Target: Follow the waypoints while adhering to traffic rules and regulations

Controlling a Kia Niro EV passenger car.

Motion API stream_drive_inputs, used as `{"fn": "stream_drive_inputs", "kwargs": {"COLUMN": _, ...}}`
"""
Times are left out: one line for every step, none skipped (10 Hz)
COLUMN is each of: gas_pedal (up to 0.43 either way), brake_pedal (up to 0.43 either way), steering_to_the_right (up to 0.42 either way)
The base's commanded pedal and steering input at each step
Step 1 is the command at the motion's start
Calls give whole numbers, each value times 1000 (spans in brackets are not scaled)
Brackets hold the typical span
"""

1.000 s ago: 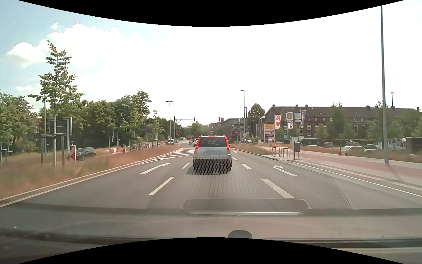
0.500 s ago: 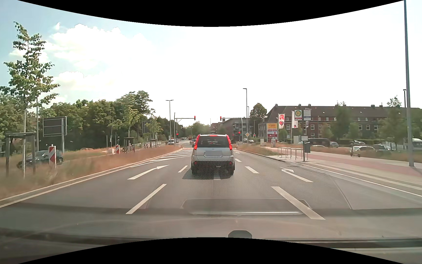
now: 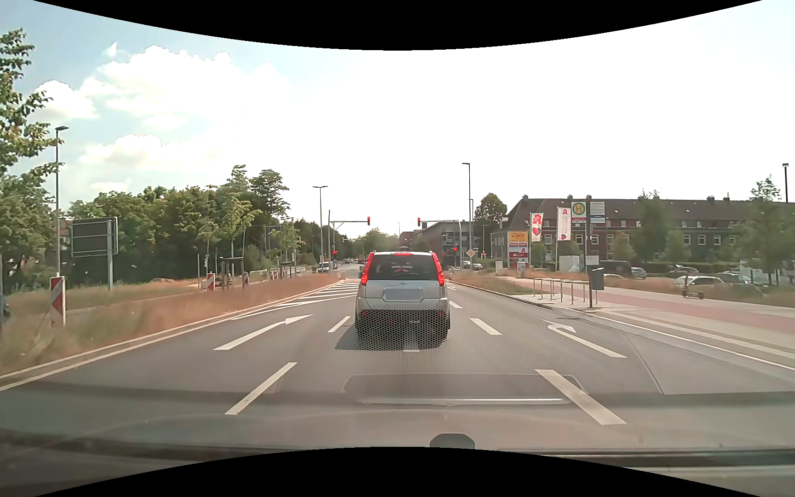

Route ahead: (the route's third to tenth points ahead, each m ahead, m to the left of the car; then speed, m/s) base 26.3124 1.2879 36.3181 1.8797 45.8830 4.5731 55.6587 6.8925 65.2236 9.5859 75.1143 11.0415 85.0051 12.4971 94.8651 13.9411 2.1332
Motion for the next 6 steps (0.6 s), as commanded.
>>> {"fn": "stream_drive_inputs", "kwargs": {"gas_pedal": 0, "brake_pedal": 213, "steering_to_the_right": -19}}
{"fn": "stream_drive_inputs", "kwargs": {"gas_pedal": 0, "brake_pedal": 220, "steering_to_the_right": -19}}
{"fn": "stream_drive_inputs", "kwargs": {"gas_pedal": 0, "brake_pedal": 220, "steering_to_the_right": -17}}
{"fn": "stream_drive_inputs", "kwargs": {"gas_pedal": 0, "brake_pedal": 220, "steering_to_the_right": -16}}
{"fn": "stream_drive_inputs", "kwargs": {"gas_pedal": 0, "brake_pedal": 232, "steering_to_the_right": -16}}
{"fn": "stream_drive_inputs", "kwargs": {"gas_pedal": 0, "brake_pedal": 238, "steering_to_the_right": -15}}
